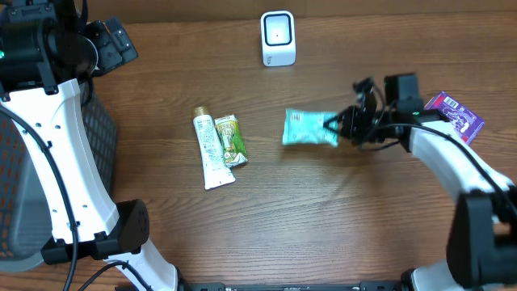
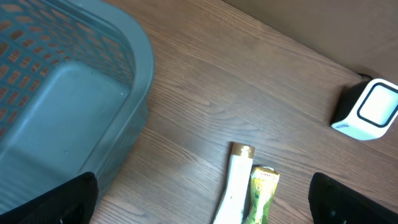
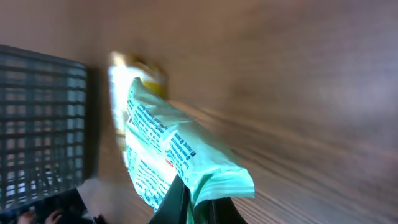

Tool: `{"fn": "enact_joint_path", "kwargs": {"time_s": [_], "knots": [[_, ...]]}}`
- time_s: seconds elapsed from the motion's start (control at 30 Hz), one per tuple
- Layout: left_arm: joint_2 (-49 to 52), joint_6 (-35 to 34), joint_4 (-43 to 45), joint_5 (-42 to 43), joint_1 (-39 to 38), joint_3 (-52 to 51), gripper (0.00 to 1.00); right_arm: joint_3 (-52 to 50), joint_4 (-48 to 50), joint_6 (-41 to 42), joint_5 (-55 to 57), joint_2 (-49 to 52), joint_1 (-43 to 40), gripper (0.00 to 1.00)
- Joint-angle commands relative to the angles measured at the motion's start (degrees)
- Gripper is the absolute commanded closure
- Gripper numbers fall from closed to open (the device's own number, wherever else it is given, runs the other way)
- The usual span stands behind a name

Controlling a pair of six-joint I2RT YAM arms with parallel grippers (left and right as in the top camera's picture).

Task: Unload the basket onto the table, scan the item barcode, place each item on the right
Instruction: 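Lift the mint-green pack and carry it toward the white scanner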

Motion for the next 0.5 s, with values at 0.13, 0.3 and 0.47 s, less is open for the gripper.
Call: {"fn": "enact_joint_path", "kwargs": {"time_s": [0.13,0.3,0.47], "knots": [[0.2,-0.8,-0.1,0.3,0.2,-0.1,0.01,3.9,-0.9,-1.9,-1.3,-12.3,0.4,0.96],[0.2,-0.8,-0.1,0.3,0.2,-0.1,0.00,3.9,-1.8,-4.0,1.1,-17.2,0.4,0.96],[0.2,-0.8,-0.1,0.3,0.2,-0.1,0.01,3.9,-4.1,-7.0,5.3,-18.8,0.8,0.96]]}}
